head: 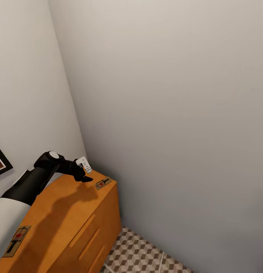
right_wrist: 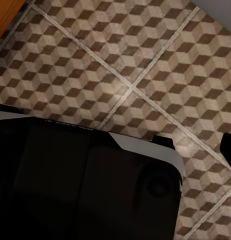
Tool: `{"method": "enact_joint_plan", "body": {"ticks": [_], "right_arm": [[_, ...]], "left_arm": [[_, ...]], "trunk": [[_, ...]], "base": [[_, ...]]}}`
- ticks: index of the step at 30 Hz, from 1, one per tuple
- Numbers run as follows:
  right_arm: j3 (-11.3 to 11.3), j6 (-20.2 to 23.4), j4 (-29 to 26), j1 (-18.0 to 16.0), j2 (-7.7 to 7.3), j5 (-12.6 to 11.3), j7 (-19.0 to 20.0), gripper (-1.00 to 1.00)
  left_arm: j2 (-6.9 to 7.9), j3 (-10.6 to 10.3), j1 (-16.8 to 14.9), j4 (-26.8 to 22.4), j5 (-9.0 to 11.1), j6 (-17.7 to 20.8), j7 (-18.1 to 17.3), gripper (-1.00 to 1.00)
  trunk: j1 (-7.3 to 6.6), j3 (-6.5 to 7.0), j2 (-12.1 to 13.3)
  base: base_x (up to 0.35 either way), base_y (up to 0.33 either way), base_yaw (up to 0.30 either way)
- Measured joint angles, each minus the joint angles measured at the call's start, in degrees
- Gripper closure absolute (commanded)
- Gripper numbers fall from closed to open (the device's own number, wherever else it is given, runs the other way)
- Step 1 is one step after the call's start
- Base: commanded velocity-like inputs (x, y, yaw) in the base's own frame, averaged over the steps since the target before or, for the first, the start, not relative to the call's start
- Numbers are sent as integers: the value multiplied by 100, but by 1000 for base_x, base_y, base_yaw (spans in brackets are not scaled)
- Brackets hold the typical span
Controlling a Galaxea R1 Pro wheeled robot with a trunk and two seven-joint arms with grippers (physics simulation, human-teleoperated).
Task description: Take the four mousetraps from the cabinet in the bathroom and place them on the bathroom floor. Make sure all four end up on the same floor surface, and ensure that at least two of them are either under or directly next to the same bathroom sink.
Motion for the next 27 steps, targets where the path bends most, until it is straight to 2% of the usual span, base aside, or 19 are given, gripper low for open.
{"method": "enact_joint_plan", "body": {"ticks": [27], "right_arm": [[0, 0, 0, 0, 0, 0, -1, -100]], "left_arm": [[-6, -16, 0, -92, 1, 0, -21, -100]], "trunk": [[0, -178, 0]], "base": [[0, 0, 0]]}}
